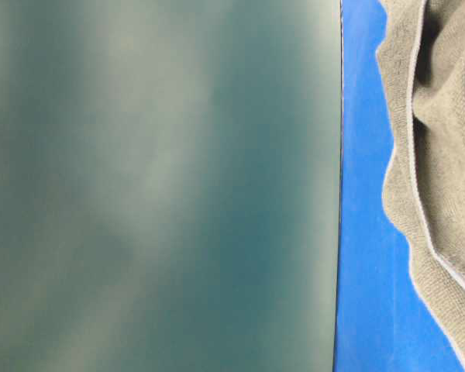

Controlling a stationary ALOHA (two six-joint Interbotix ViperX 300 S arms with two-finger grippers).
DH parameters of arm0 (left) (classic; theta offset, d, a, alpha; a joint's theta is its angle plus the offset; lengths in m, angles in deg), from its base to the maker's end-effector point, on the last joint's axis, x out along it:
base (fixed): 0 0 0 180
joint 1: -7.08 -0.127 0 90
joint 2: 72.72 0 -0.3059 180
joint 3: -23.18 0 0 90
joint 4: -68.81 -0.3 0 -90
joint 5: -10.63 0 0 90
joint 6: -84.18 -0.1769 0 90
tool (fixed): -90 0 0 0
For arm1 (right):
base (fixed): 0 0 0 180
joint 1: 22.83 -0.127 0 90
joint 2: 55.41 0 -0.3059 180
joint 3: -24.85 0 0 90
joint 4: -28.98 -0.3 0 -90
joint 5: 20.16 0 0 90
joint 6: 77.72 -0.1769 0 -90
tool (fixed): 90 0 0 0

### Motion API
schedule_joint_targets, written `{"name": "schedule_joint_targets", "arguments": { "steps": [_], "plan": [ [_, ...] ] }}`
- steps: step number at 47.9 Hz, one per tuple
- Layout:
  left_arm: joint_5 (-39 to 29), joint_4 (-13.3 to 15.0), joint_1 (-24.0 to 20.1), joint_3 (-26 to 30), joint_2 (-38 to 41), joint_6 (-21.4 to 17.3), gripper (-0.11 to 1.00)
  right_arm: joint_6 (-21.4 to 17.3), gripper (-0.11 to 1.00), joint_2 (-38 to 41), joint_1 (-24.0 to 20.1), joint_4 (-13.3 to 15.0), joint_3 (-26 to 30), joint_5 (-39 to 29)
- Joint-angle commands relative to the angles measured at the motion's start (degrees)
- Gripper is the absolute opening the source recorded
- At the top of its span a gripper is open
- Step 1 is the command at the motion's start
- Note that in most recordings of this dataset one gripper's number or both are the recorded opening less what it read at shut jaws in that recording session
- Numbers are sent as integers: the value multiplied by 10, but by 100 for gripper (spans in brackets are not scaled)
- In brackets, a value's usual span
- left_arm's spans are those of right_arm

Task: Fold a large towel.
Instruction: 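Reach both grippers to opposite corners of the grey towel and grasp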

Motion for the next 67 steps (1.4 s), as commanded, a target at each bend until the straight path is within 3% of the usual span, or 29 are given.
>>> {"name": "schedule_joint_targets", "arguments": {
  "steps": [1, 6, 14, 20, 29, 32, 37, 43, 46, 50, 67],
  "plan": [
    [2, 16, 6, 25, 19, 7, 0, 1, 0, 3, 8, -1, 13, 1],
    [-11, 15, 10, 35, 44, 3, 0, 4, 0, 2, 19, -1, 38, -78],
    [-18, 15, 25, 44, 107, 1, 0, -3, 0, 4, 54, 0, 67, -272],
    [-39, 16, 34, 51, 156, 8, 0, -28, 0, 18, 87, 0, 62, -403],
    [-76, 16, 67, 77, 242, 10, 1, -81, 0, 91, 131, 2, 51, -479],
    [-81, 17, 77, 87, 272, 10, 7, -82, 0, 120, 132, 4, 48, -479],
    [-89, 17, 91, 104, 327, 9, 35, -82, 3, 172, 132, 11, 47, -467],
    [-113, 17, 98, 124, 390, 9, 72, -82, 39, 234, 132, 28, 46, -450],
    [-123, 18, 98, 135, 421, 9, 83, -82, 57, 268, 132, 47, 45, -445],
    [-131, 18, 99, 152, 461, 9, 81, -86, 69, 305, 132, 69, 48, -429],
    [-133, 15, 90, 186, 562, -19, 82, -87, 67, 409, 161, 135, 60, -317]
  ]
}}
